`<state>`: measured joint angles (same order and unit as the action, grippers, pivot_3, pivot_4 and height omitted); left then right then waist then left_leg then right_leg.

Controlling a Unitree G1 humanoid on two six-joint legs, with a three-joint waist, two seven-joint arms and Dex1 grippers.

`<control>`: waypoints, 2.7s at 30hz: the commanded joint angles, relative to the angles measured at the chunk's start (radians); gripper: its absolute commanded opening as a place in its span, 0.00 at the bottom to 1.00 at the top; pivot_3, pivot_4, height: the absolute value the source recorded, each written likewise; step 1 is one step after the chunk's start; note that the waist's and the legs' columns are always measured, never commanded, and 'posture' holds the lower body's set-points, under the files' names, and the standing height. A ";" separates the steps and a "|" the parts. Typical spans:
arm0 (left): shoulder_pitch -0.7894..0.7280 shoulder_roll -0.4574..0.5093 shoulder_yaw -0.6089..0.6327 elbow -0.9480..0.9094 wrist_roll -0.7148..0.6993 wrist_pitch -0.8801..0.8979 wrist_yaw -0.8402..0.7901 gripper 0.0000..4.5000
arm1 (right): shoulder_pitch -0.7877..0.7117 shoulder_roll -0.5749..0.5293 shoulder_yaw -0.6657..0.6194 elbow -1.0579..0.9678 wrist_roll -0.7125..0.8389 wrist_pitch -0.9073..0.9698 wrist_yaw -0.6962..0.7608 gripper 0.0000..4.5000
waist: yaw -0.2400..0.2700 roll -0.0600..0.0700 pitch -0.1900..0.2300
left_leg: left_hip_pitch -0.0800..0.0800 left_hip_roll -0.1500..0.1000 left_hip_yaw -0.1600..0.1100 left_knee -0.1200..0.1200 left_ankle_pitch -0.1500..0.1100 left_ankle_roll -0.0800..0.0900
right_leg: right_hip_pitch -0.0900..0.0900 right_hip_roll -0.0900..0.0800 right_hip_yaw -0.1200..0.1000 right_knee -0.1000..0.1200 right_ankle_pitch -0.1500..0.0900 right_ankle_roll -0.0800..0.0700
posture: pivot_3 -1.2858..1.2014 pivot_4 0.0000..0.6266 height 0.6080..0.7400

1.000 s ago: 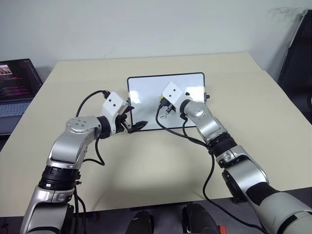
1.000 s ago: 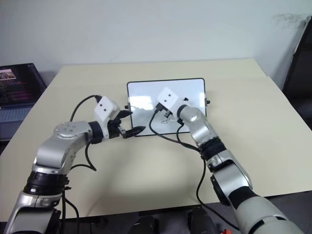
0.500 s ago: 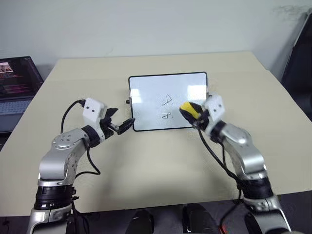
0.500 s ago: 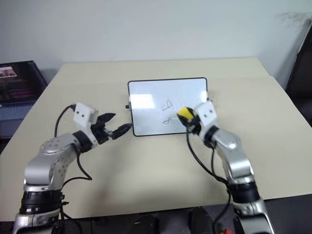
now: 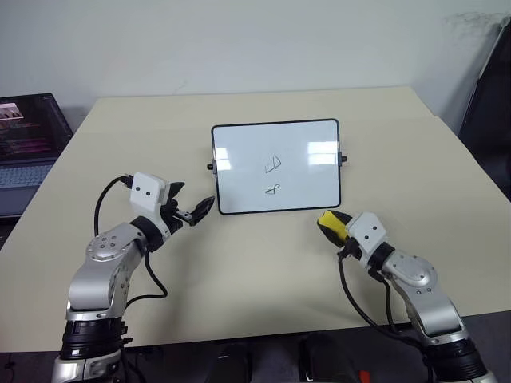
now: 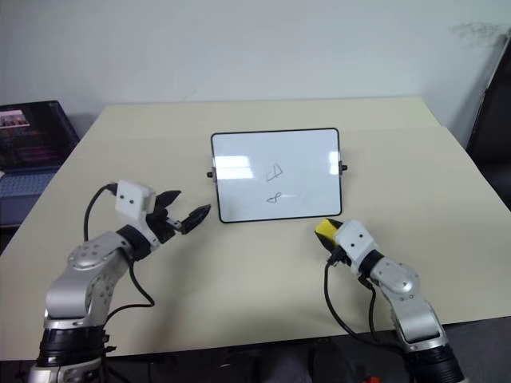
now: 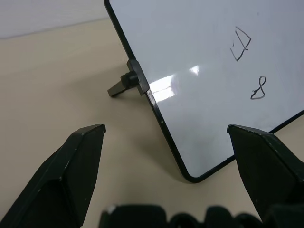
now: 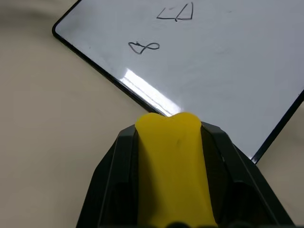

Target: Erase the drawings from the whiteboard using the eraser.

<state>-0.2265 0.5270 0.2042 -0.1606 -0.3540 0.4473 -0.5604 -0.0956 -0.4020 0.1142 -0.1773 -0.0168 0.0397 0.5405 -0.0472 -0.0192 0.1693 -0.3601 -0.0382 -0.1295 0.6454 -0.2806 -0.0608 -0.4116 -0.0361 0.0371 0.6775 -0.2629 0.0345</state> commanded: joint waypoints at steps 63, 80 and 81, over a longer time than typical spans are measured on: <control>-0.037 0.110 0.013 -0.004 -0.034 -0.017 -0.108 1.00 | -0.919 0.370 0.049 1.309 -0.195 -0.298 -0.410 0.32 | -0.016 -0.005 0.002 | 0.014 0.013 0.007 -0.001 0.001 -0.001 | 0.007 0.016 0.003 0.002 0.005 -0.008 | 0.52 0.24 1.00; -0.032 0.111 0.009 -0.006 -0.037 -0.019 -0.113 1.00 | -0.898 0.388 0.091 1.258 -0.234 -0.130 -0.411 0.32 | -0.034 -0.006 0.001 | 0.020 0.015 0.008 -0.001 0.003 0.001 | 0.010 0.021 0.004 0.003 0.007 -0.010 | 0.52 0.24 1.00; -0.032 0.111 0.008 -0.006 -0.038 -0.019 -0.113 1.00 | -0.903 0.378 0.085 1.261 -0.232 -0.130 -0.426 0.32 | -0.032 -0.005 0.002 | 0.020 0.015 0.008 -0.001 0.003 0.001 | 0.010 0.021 0.004 0.003 0.007 -0.010 | 0.52 0.24 1.00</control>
<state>-0.2490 0.6333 0.2017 -0.1505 -0.3904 0.4489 -0.6688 -0.9918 0.0365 0.2517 1.0314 -0.2532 -0.1646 0.1772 -0.0793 -0.0246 0.1710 -0.3405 -0.0230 -0.1222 0.6447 -0.2775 -0.0597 -0.4012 -0.0155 0.0412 0.6805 -0.2558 0.0249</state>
